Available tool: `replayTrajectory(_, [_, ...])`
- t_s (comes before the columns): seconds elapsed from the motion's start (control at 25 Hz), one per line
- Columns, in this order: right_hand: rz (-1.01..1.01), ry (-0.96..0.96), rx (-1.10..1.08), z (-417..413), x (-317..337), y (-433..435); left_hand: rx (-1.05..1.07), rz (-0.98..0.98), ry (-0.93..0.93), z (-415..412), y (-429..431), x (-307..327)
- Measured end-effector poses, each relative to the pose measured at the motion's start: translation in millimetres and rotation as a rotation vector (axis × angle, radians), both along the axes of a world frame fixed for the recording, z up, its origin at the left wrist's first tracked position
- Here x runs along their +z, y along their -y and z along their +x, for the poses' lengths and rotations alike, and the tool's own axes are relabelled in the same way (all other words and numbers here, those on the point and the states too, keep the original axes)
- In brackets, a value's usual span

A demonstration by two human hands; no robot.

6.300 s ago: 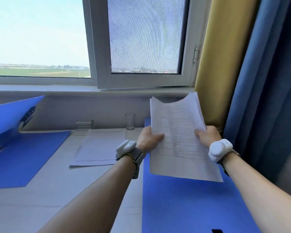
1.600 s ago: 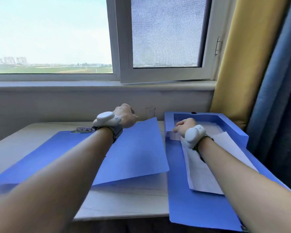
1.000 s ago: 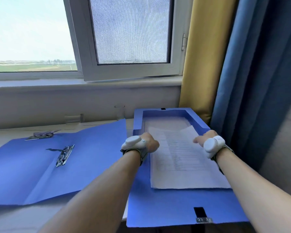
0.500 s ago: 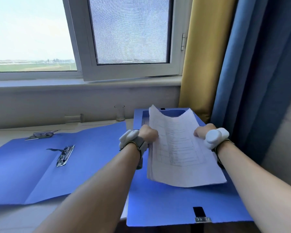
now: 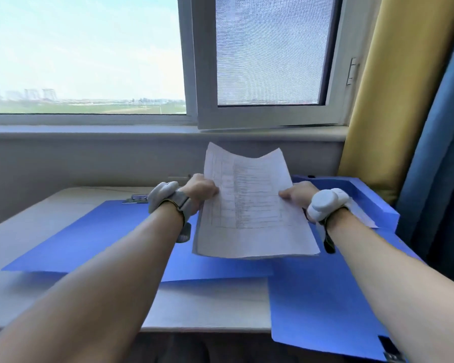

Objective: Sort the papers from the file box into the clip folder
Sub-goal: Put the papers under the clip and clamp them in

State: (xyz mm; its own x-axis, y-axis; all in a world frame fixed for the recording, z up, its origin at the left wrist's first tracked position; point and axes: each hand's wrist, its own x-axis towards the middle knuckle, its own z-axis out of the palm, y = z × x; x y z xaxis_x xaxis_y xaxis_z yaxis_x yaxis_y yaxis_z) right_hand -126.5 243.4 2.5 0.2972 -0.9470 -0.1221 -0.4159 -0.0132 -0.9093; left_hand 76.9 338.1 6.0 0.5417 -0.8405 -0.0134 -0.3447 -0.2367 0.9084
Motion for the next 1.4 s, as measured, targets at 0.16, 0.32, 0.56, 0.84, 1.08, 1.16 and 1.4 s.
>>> replayTrajectory(0.16, [-0.139, -0.294, 0.079, 33.2, -8.2, -6.9, 0.096, 0.094, 0.254, 53.7, -31.0, -0.4])
replayTrajectory(0.32, [-0.135, -0.417, 0.059, 40.3, -25.6, -10.8, 0.172, 0.16, 0.343, 92.1, -57.1, -13.5])
replayTrajectory(0.56, [-0.119, -0.499, 0.021, 52.9, -37.9, -16.6, -0.012, 0.398, 0.374, 101.6, -63.7, -40.7])
replayTrajectory(0.84, [-0.143, -0.49, 0.05, 61.3, -51.5, -8.3, 0.123, 0.259, 0.46, 100.9, -49.6, -47.4])
replayTrajectory(1.08, [-0.085, -0.505, 0.017, 69.3, -59.8, -0.7, 0.188, 0.228, 0.483, 111.5, -26.5, -62.4])
replayTrajectory(1.16, [-0.082, -0.517, -0.013, 69.9, -55.8, -0.5, 0.215, 0.247, 0.49, 109.6, -21.4, -65.4])
replayTrajectory(1.4, [-0.114, -0.516, -0.029, 70.7, -48.3, 0.3, 0.268, 0.348, 0.556, 103.1, -17.6, -65.4])
